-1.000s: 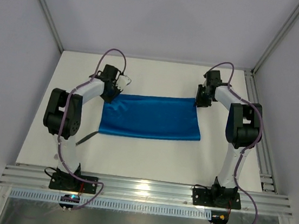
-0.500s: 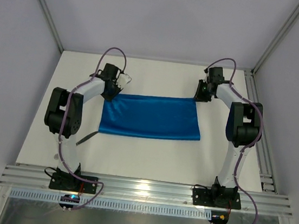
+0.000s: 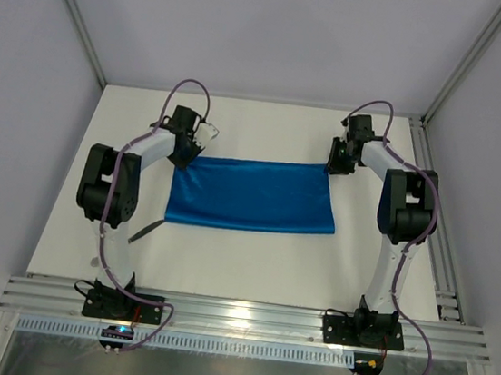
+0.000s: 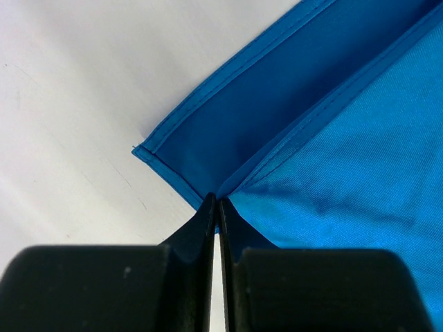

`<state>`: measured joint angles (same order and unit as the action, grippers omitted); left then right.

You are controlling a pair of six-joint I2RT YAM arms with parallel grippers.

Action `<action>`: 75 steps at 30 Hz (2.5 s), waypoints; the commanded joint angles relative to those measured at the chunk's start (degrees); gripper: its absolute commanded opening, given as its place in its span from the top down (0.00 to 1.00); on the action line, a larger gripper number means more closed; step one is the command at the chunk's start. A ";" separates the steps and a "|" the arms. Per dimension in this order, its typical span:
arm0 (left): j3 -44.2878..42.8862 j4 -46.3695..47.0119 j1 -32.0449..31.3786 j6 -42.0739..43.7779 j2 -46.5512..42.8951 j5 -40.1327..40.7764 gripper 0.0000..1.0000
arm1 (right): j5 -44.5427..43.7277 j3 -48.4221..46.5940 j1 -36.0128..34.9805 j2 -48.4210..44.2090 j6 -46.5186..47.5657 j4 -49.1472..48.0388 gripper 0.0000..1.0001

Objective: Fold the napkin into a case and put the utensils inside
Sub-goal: Fold and flatten the napkin at the center of the board.

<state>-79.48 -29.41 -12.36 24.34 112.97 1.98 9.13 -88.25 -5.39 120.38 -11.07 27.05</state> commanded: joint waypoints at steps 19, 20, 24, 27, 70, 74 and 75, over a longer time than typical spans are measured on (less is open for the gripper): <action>-6.91 -0.30 0.76 -2.54 3.22 -0.40 1.00 | 1.94 -3.95 -0.15 2.49 1.76 2.05 0.89; -6.83 -0.30 0.76 -2.63 3.22 -0.22 1.00 | 2.64 -3.95 -0.06 2.41 1.75 1.87 0.89; -7.00 0.58 0.67 -3.33 3.57 1.36 1.00 | 3.18 -4.74 -0.06 2.41 1.05 1.60 0.89; -7.44 0.67 0.93 -3.86 4.01 2.24 1.00 | 3.18 -5.01 0.29 2.15 -0.18 1.43 0.89; -10.34 0.93 1.90 -5.70 4.72 7.77 0.63 | 7.04 -8.43 1.26 5.13 -5.46 -1.65 0.85; -11.13 1.63 2.25 -6.50 5.15 9.97 0.63 | 6.78 -8.34 1.34 3.64 -4.57 -1.12 0.85; -11.31 1.72 2.25 -6.50 5.33 10.58 0.64 | 6.61 -8.34 1.34 2.94 -4.31 -1.03 0.85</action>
<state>-88.23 -29.98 -10.66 19.20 119.24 9.58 15.53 -95.24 -3.97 126.58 -16.82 25.30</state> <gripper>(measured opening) 0.370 0.150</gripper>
